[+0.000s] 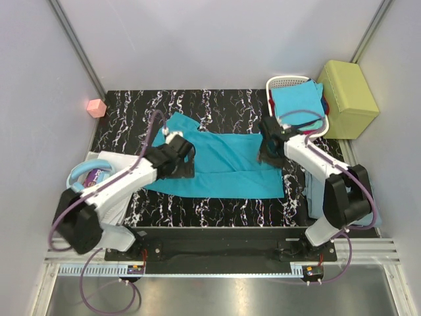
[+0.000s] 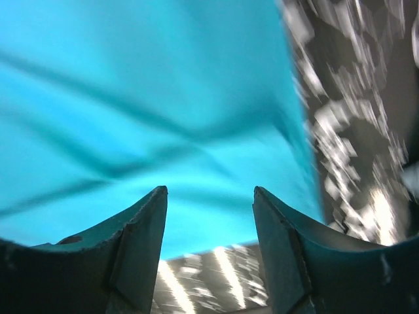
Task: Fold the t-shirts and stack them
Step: Fold the flattened tshirt in 1/3 of the way, then grap the side of the flattened tshirt furthest away from the robot with both arms
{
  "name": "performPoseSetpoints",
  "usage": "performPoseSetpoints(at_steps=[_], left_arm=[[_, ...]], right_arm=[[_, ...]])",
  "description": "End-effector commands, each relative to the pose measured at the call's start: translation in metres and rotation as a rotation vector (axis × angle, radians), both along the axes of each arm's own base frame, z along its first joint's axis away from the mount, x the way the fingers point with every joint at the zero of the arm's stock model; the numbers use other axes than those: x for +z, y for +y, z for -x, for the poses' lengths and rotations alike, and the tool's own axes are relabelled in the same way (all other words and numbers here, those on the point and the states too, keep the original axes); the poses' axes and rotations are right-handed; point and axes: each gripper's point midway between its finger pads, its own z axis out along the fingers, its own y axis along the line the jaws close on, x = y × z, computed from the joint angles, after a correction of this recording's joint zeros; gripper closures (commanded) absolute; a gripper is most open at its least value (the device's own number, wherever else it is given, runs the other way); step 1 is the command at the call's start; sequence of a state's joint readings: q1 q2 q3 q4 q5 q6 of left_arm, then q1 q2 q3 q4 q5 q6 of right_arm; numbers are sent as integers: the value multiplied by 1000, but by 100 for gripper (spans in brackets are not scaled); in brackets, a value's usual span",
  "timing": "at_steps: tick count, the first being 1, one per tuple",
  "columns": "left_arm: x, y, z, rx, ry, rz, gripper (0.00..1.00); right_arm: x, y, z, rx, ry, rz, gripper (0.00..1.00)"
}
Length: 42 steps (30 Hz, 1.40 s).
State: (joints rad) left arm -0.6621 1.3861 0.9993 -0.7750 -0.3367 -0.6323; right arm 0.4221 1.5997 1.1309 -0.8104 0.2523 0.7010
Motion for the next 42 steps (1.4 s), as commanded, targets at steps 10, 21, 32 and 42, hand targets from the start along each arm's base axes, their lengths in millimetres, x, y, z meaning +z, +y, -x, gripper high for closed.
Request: performPoseSetpoints(at_steps=[10,21,32,42], left_arm=[[102,43,-50,167,-322,37,11],[36,91,-29,347,-128,-60,26],[30,111,-25,386,-126,-96,31],[51,75,-117,308,-136,-65,27]], right_arm=[[93,145,-60,371,-231,-174,66],[60,216,-31,555,-194,-179,73],[47,208,-50,519,-237,3,59],[85,99,-153,230,-281,50,59]])
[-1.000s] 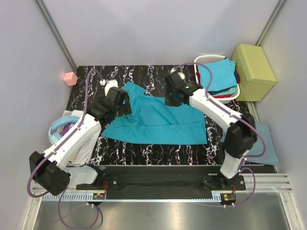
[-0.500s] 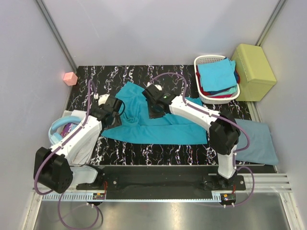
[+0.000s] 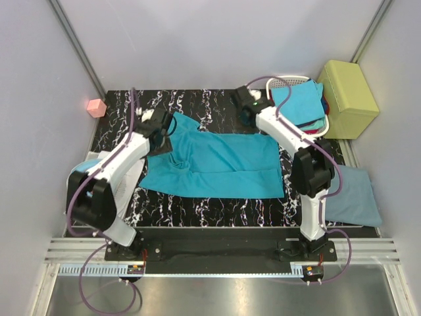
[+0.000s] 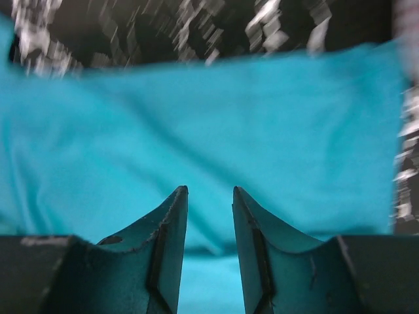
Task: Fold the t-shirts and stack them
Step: Grap the side of the flattened tshirt furthest away from the robot with both arms
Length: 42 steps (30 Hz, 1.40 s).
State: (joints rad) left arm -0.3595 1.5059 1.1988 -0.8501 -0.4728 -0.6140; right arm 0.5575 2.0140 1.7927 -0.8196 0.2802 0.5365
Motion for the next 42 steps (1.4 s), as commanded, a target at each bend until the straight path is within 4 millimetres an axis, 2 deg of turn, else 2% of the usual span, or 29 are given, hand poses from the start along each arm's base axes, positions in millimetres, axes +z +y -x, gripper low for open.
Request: performPoseSetpoints(at_steps=[1,2,3,4,5,6,7,8,9,10,11,12,13,14,15,16,17,18,19,20,21,22,23,25,26,29,35,40,42], left_arm=[[13,-23,-56,-49,-66,44,26],[24,-31,-72,-64,-98,67,25],[23,-36,-80,-90,-94,75,25],[22,-45,-98,-108,-99,85,24],[21,-49,-107,-135,-91,88,20],[7,-55,-117,-151,-61,85,18],[20,-61,-133,-163,-97,99,17],[20,-62,-141,-182,-93,95,14],[5,-65,-148,-196,-61,87,13],[19,-69,-164,-210,-99,96,12],[18,-67,-172,-223,-94,94,10],[-1,-71,-178,-237,-48,110,10],[14,-73,-195,-237,-94,127,9],[13,-71,-204,-236,-95,139,9],[-8,-75,-211,-248,-53,155,9],[14,-80,-229,-260,-118,167,9],[16,-82,-237,-273,-128,160,9],[5,-85,-247,-282,-126,163,9],[9,-84,-254,-284,-155,175,9],[-2,-85,-259,-283,-146,187,9],[2,-85,-266,-290,-169,190,9],[-4,-84,-270,-288,-166,189,9],[-21,-83,-273,-283,-145,186,9],[-29,-80,-279,-261,-147,199,9],[-45,-81,-280,-258,-125,207,9],[-63,-82,-284,-243,-108,245,11],[-79,-88,-291,-239,-113,291,14],[-79,-87,-295,-226,-127,307,16],[-81,-87,-294,-225,-121,306,21]], right_arm=[[34,-21,-27,-43,-70,59,59],[45,-22,-34,-52,-93,45,59],[44,-20,-36,-47,-88,43,59],[49,-17,-36,-41,-89,33,59],[49,-13,-35,-32,-81,13,59],[51,-10,-34,-22,-78,-4,59],[52,-8,-32,-18,-74,-16,59],[52,-5,-29,-4,-65,-32,59],[58,-3,-26,5,-74,-48,59],[57,-3,-24,9,-71,-50,59],[60,-2,-21,17,-73,-59,59],[68,-1,-18,26,-88,-69,59],[67,-2,-14,23,-83,-70,59],[69,-1,-11,26,-83,-82,59],[78,-2,-8,27,-99,-96,59],[77,0,-5,31,-99,-99,59],[78,1,-3,38,-103,-104,59],[83,1,-1,43,-112,-108,59],[82,1,0,45,-111,-106,59],[84,2,2,51,-116,-114,60],[81,3,3,51,-111,-114,60],[80,5,5,56,-107,-118,60],[77,7,5,61,-101,-122,60],[71,9,8,64,-85,-124,60],[67,11,8,67,-76,-129,60],[61,14,11,76,-55,-139,61],[61,23,10,89,-47,-165,61],[57,23,9,88,-41,-160,62],[53,24,9,88,-34,-157,62]])
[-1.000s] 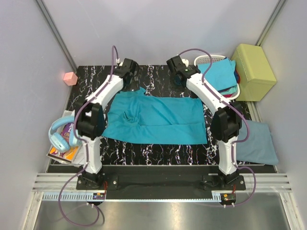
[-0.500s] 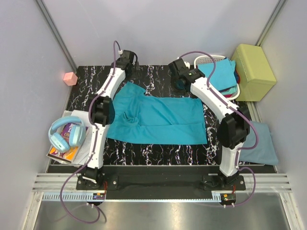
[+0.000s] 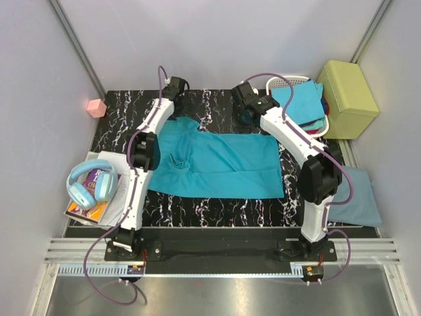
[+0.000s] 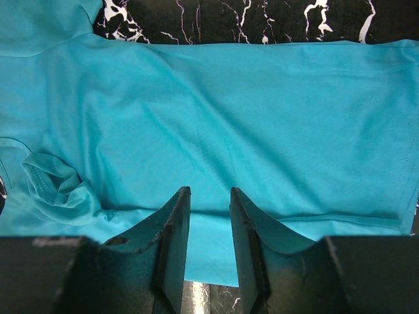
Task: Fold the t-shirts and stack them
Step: Grap the side of the flattened tshirt furthest away from the robot with both arms
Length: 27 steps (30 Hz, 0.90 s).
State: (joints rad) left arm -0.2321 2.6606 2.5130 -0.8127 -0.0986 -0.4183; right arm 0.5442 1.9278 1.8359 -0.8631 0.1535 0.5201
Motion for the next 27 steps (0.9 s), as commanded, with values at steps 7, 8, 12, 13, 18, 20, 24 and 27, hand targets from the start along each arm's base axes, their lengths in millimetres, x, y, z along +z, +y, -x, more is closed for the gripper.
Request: performPoseSetpoints(at_steps=[7,8,12,13,18,20,24,27], left_arm=[[24,18,-12,38,-79,-35,42],[25,20,-12,45,-82,-42,47],[25,34,-13,86,-77,-39,69],[25,36,-12,91,-76,-43,70],[22,39,-8,104,-63,-51,72],[22,42,-6,116,-60,-64,70],[36,47,-10,133,-95,-81,30],[48,49,-20,138,-141,-74,32]], right_arm=[[-8,16,-3,20,5,-25,62],[-8,16,-4,21,7,-25,62],[-14,16,-4,19,16,-16,63],[-14,16,-5,18,16,-15,64],[-17,15,-7,17,12,2,64],[-17,14,-10,12,6,9,64],[-21,15,-11,15,13,13,64],[-23,14,-10,12,16,16,64]])
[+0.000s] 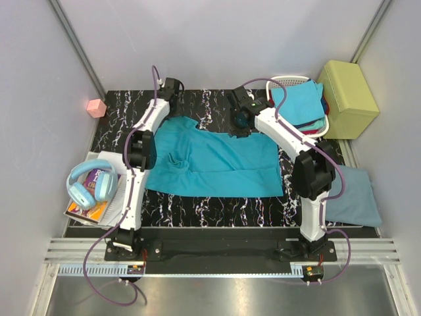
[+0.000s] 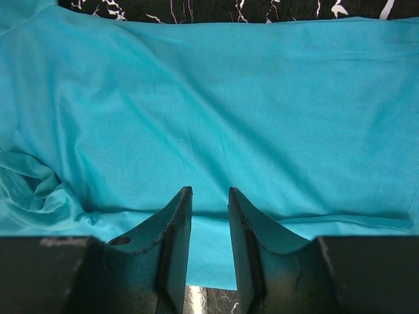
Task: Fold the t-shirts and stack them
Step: Grap the side of the flattened tshirt furthest away from the robot with both arms
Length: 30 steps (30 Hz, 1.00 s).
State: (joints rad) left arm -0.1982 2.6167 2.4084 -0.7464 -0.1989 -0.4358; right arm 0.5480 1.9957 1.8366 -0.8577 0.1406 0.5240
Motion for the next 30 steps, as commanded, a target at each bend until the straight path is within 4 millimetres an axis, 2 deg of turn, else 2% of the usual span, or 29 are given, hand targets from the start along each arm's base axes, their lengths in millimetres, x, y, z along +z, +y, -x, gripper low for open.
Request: performPoseSetpoints(at_steps=[1,2,7,10,11,12,20,25,27,29,30], left_arm=[[54,10,-19,27,-128,-4,36],[52,11,-19,29,-123,4,45],[30,11,-4,38,-57,13,69],[26,13,3,41,-36,9,83],[26,13,5,39,-33,7,88],[26,14,5,40,-32,3,100],[29,12,26,40,-3,-18,100],[18,4,42,23,35,-39,100],[19,2,42,19,30,-42,99],[26,1,37,17,9,-41,76],[36,2,31,24,-20,-46,54]], right_arm=[[7,7,-7,7,-41,-2,64],[7,7,-7,5,-41,-2,64],[13,6,-9,2,-55,-8,64],[13,8,-9,4,-55,-9,64],[11,8,-8,5,-50,-7,63],[10,8,-8,4,-46,-10,64],[4,7,-4,-2,-39,-17,64],[4,6,-4,-1,-44,-15,64],[3,6,-4,-1,-43,-12,64],[3,7,-4,4,-44,-13,63],[2,7,-4,4,-42,-14,64]])
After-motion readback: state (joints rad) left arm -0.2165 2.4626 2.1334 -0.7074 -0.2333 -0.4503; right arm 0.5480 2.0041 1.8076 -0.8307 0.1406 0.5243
